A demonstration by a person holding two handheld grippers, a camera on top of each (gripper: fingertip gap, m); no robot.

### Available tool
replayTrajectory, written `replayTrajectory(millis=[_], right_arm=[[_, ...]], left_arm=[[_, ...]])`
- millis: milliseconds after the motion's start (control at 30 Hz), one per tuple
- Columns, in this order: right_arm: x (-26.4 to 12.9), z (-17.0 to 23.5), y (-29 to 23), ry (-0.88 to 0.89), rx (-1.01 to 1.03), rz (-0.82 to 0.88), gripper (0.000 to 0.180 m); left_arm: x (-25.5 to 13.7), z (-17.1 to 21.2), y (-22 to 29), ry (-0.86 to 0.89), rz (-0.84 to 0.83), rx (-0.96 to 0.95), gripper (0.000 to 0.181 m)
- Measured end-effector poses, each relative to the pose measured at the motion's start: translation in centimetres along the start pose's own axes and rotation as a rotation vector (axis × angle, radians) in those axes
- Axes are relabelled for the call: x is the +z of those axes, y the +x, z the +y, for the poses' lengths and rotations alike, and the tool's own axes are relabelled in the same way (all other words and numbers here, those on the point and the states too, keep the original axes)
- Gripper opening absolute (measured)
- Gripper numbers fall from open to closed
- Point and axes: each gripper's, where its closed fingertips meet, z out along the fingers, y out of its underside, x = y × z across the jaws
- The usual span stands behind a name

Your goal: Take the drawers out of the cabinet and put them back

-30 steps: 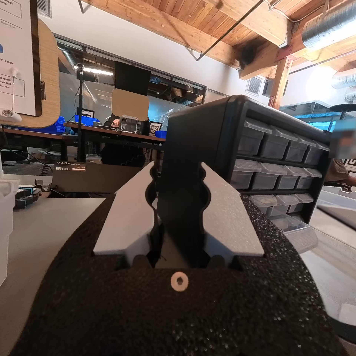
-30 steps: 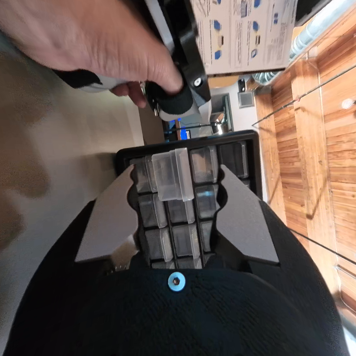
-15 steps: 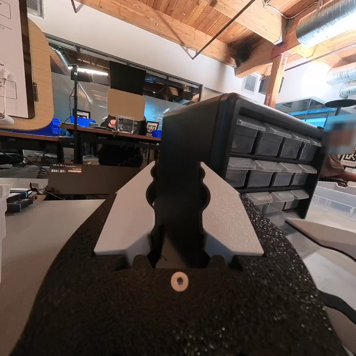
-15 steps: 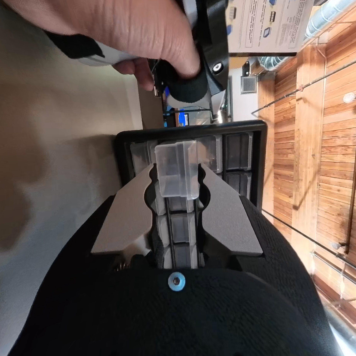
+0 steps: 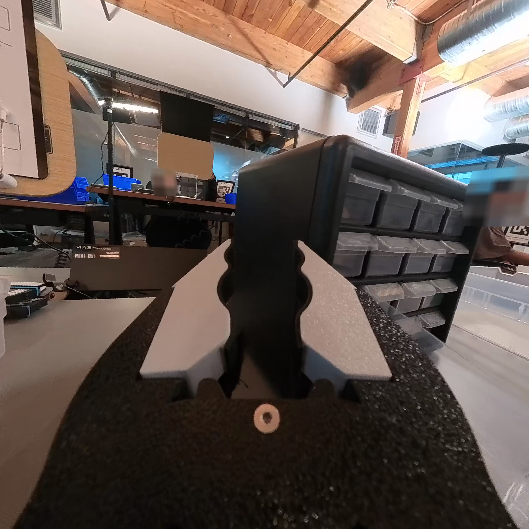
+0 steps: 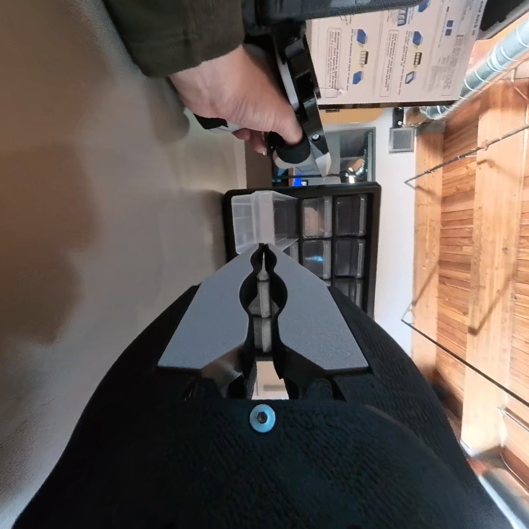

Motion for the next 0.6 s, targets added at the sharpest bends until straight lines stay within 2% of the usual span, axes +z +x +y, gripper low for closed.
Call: replayTrajectory(millis=[100, 233, 300, 433, 600], right_arm=[[-0.1, -1.0, -1.0, 0.067, 0.043, -0.119, 0.019], [2.4, -2.3, 1.1, 0.108, 0.205, -0.236, 0.069], [4.3, -1.8, 0.2, 0.034, 0.235, -0.389, 0.053], [6.1, 1.6, -2.9, -0.205, 0.113, -0.655, 0.017], [5.1, 1.1, -2.6, -0.192, 0.238, -0.841, 0.01]], left_arm=[[0.0, 0.0, -0.1, 0.0, -0.003, -0.005, 0.039], [0.0, 0.0, -0.1, 0.001, -0.003, -0.002, 0.039], [-0.1, -0.1, -0.1, 0.002, -0.004, -0.001, 0.039], [0.0, -0.1, -0.1, 0.001, 0.0, 0.0, 0.038], [0.0, -0.2, -0.1, 0.005, -0.002, -0.008, 0.039]])
